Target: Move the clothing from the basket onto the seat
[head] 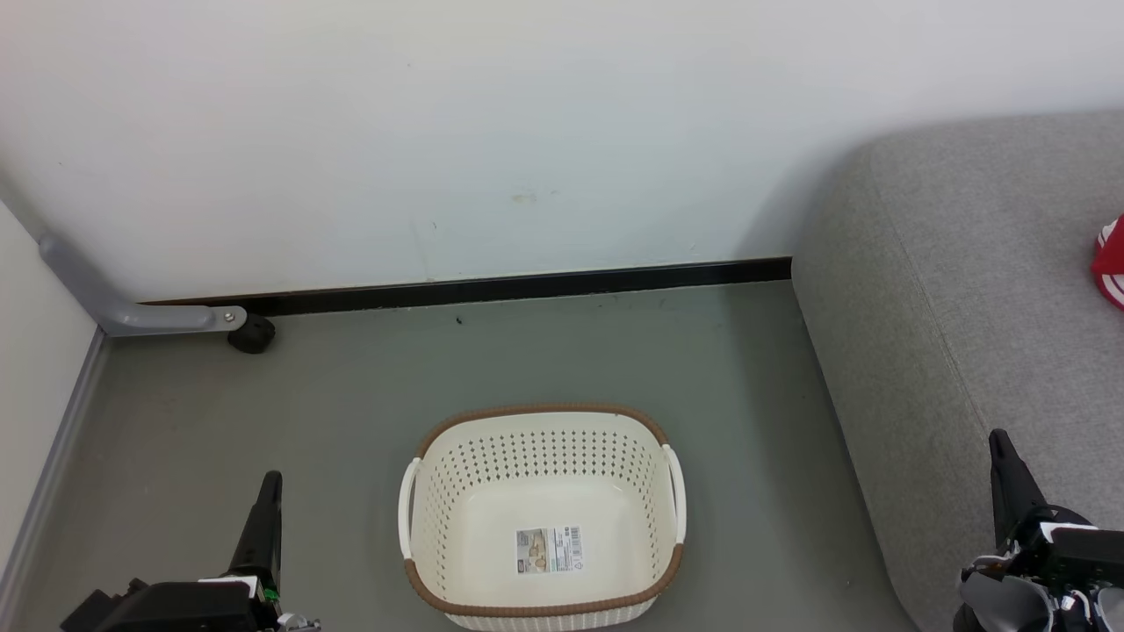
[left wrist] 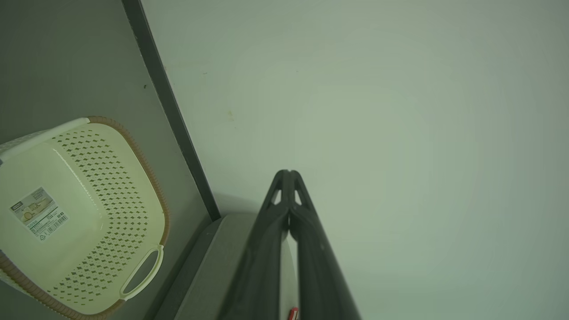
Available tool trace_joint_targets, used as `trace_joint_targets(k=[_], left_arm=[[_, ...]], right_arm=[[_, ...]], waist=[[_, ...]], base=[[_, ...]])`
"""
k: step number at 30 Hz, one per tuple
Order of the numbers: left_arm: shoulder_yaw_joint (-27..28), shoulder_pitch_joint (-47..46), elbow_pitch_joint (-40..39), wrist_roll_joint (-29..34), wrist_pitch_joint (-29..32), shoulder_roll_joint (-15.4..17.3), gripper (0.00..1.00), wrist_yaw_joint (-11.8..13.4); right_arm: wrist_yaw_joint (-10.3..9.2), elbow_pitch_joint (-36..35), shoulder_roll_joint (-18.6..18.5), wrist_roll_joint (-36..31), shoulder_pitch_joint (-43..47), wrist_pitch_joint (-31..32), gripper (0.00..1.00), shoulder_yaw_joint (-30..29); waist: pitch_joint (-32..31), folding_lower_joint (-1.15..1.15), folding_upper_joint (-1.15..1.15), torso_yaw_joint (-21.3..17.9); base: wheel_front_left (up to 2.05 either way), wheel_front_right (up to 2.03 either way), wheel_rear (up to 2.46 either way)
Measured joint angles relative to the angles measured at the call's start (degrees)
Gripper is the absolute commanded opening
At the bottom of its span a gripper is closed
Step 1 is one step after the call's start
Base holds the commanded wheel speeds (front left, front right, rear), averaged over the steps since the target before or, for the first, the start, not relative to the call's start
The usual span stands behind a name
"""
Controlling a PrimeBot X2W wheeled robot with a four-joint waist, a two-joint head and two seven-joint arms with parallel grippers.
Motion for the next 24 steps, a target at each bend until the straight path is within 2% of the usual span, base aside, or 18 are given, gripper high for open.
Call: trace_joint_targets(k=[24], left_arm=[[0.0,0.0,-0.1,0.0,0.0,0.0,0.0,0.0]], right_arm=[[0.0,0.0,0.0,0.1,0.0,0.0,0.0,0.0]], waist=[[0.0,0.0,0.0,0.0]], base=[[0.0,0.0,0.0]])
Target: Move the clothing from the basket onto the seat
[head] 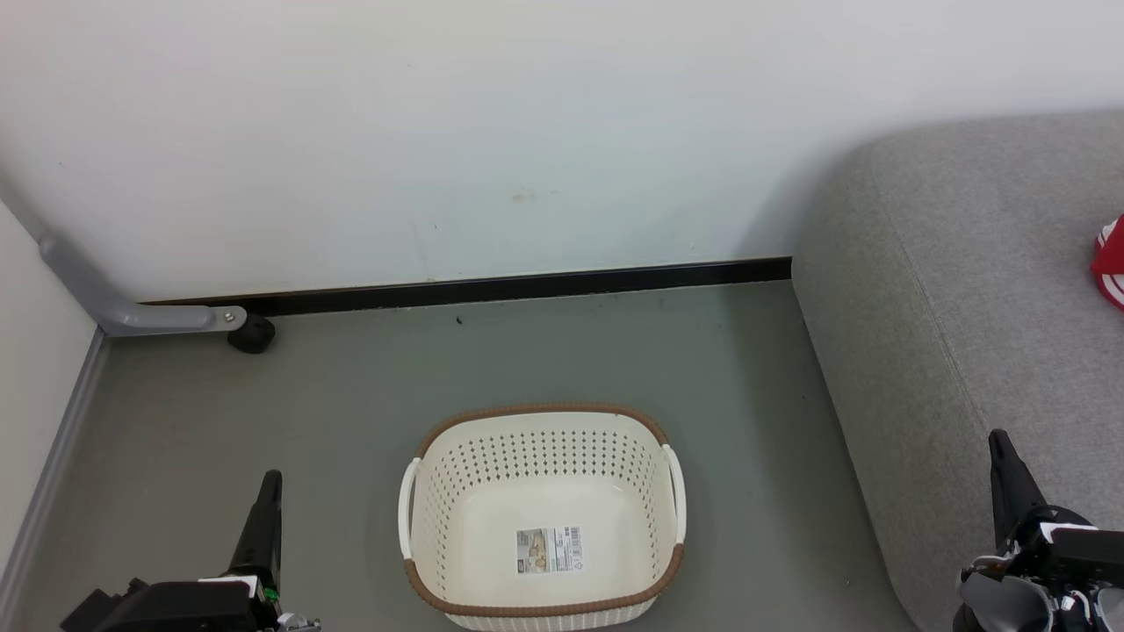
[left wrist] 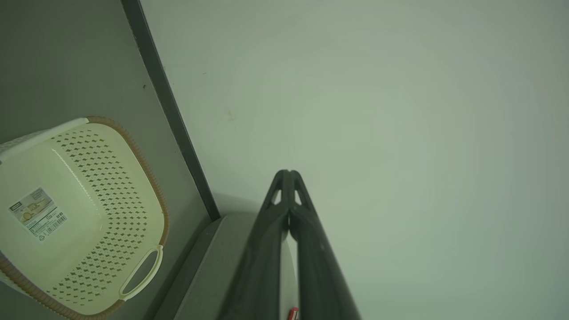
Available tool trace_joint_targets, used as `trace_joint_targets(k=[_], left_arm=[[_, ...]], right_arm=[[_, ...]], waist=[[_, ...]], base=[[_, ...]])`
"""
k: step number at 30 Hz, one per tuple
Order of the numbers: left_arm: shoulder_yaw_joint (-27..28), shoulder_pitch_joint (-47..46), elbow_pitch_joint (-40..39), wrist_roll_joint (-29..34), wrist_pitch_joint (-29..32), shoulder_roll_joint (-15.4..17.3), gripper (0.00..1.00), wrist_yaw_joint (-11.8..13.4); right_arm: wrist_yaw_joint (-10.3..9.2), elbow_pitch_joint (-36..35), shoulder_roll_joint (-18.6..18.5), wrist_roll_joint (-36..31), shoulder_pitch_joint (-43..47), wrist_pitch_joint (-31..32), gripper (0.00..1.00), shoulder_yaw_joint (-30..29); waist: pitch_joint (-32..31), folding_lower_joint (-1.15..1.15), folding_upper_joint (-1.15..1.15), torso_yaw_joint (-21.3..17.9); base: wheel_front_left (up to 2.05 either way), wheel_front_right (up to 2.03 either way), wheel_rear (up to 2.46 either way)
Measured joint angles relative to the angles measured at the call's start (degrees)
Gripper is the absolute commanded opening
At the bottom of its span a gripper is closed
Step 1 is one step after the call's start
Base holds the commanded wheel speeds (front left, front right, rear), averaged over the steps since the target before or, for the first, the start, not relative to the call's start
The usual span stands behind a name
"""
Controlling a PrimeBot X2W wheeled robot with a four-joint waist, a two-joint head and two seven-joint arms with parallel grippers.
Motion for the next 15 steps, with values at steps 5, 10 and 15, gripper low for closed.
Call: trace_joint_targets(k=[5,10,15], left_arm=[[0.0,0.0,0.0,0.0,0.0,0.0,0.0,0.0],[0.0,0.0,0.0,0.0,0.0,0.0,0.0,0.0],[0.0,0.0,-0.1,0.0,0.0,0.0,0.0,0.0]], right_arm=[[0.0,0.0,0.0,0.0,0.0,0.0,0.0,0.0],[0.0,0.0,0.0,0.0,0.1,0.0,0.0,0.0],[0.0,0.0,0.0,0.0,0.1,0.0,0.0,0.0]], waist=[[0.0,0.0,0.0,0.0],[0.0,0.0,0.0,0.0],[0.0,0.0,0.0,0.0]], base=[[0.0,0.0,0.0],[0.0,0.0,0.0],[0.0,0.0,0.0]])
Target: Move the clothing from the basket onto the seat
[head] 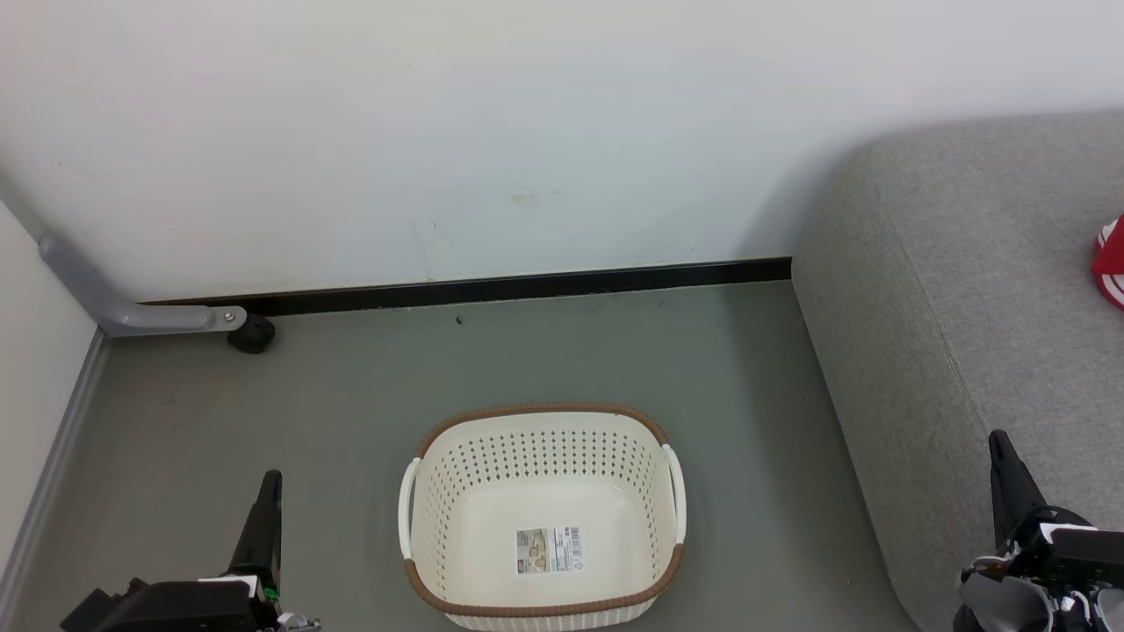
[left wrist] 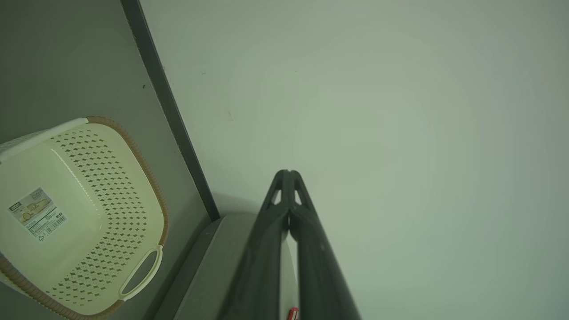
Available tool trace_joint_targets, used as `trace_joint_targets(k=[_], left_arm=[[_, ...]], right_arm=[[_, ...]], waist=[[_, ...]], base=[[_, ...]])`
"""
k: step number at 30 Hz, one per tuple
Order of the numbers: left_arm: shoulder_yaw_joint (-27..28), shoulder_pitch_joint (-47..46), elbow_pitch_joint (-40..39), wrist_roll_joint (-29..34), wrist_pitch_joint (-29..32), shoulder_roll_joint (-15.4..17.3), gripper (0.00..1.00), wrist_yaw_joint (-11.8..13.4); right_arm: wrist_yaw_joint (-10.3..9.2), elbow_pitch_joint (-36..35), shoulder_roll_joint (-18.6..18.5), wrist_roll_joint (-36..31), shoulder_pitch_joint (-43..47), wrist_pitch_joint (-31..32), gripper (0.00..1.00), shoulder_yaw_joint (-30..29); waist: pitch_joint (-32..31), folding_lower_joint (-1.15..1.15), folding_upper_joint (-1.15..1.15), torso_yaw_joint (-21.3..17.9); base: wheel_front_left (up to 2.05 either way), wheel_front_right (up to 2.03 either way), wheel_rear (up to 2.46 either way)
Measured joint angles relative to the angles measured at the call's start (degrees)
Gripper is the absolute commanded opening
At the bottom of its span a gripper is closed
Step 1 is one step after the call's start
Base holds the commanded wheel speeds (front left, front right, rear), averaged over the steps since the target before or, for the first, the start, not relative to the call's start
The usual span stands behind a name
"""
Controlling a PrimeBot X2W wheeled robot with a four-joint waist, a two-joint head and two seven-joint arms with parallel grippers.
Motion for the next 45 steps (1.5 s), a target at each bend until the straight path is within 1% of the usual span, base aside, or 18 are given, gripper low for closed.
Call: trace_joint_targets(k=[45], left_arm=[[0.0,0.0,0.0,-0.3,0.0,0.0,0.0,0.0]], right_arm=[[0.0,0.0,0.0,0.0,0.0,0.0,0.0,0.0]], waist=[[0.0,0.0,0.0,0.0]], base=[[0.0,0.0,0.0]])
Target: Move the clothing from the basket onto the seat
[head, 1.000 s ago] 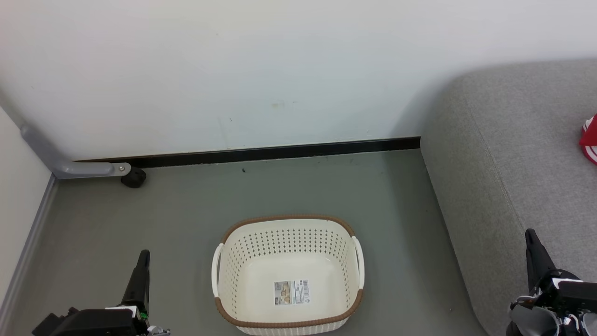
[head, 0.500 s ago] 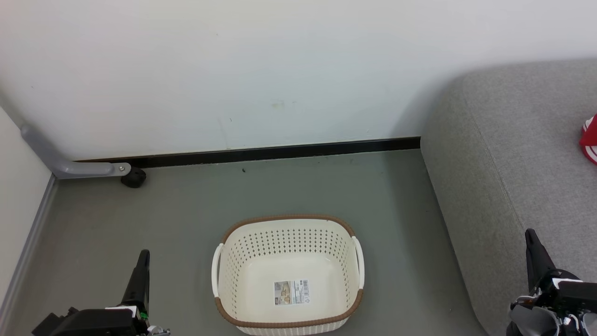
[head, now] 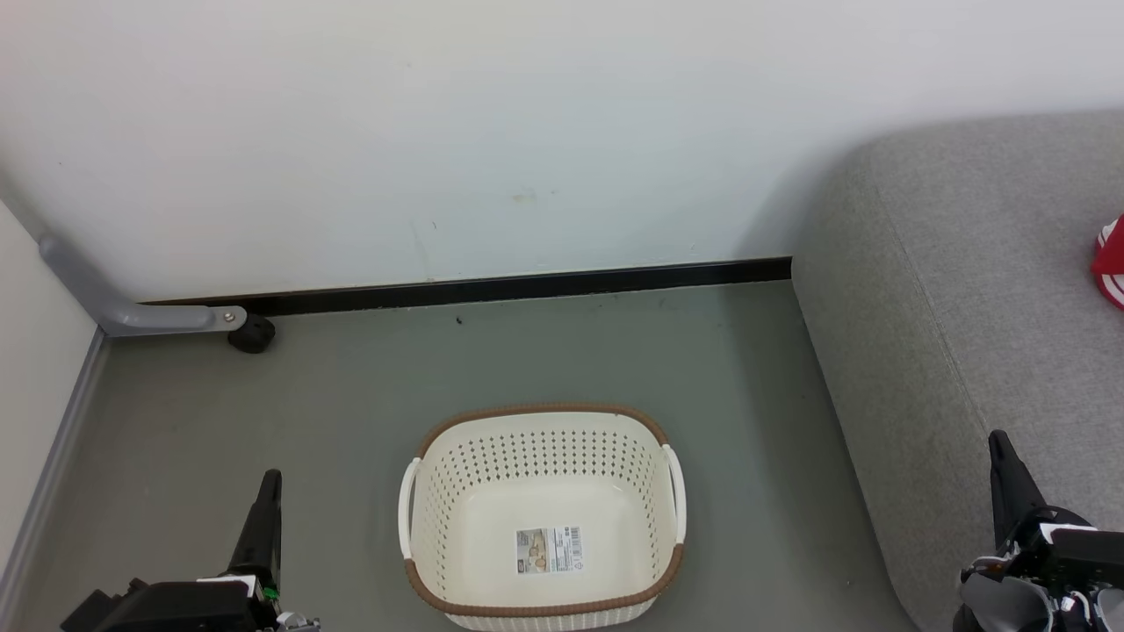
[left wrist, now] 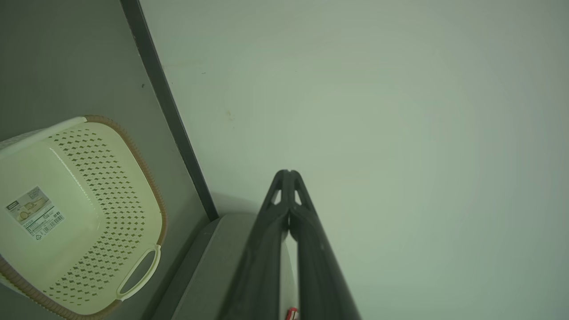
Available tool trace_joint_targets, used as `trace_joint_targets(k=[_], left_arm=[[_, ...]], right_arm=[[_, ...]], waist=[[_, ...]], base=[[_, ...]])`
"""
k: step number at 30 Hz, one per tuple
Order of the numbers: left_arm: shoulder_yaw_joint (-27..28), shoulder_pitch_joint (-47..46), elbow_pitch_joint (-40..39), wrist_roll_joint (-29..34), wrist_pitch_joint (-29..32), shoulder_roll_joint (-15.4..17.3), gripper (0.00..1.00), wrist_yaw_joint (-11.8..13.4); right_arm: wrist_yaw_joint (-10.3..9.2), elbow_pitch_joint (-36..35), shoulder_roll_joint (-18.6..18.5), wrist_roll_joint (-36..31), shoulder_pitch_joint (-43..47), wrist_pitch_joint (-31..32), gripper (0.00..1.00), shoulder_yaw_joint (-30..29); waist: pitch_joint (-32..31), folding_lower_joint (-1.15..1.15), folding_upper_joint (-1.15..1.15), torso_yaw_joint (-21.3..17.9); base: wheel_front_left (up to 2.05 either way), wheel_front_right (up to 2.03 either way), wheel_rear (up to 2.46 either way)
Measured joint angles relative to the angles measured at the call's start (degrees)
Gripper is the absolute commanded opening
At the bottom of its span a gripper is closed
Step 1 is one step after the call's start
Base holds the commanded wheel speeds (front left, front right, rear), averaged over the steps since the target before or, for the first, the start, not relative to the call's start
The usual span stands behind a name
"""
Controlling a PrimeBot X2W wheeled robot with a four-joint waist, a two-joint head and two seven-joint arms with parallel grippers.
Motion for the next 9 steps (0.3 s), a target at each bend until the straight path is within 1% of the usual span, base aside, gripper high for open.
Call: trace_joint_targets(k=[9], left_arm=[[0.0,0.0,0.0,-0.7,0.0,0.0,0.0,0.0]], right_arm=[[0.0,0.0,0.0,0.0,0.0,0.0,0.0,0.0]], waist=[[0.0,0.0,0.0,0.0]], base=[[0.0,0.0,0.0]])
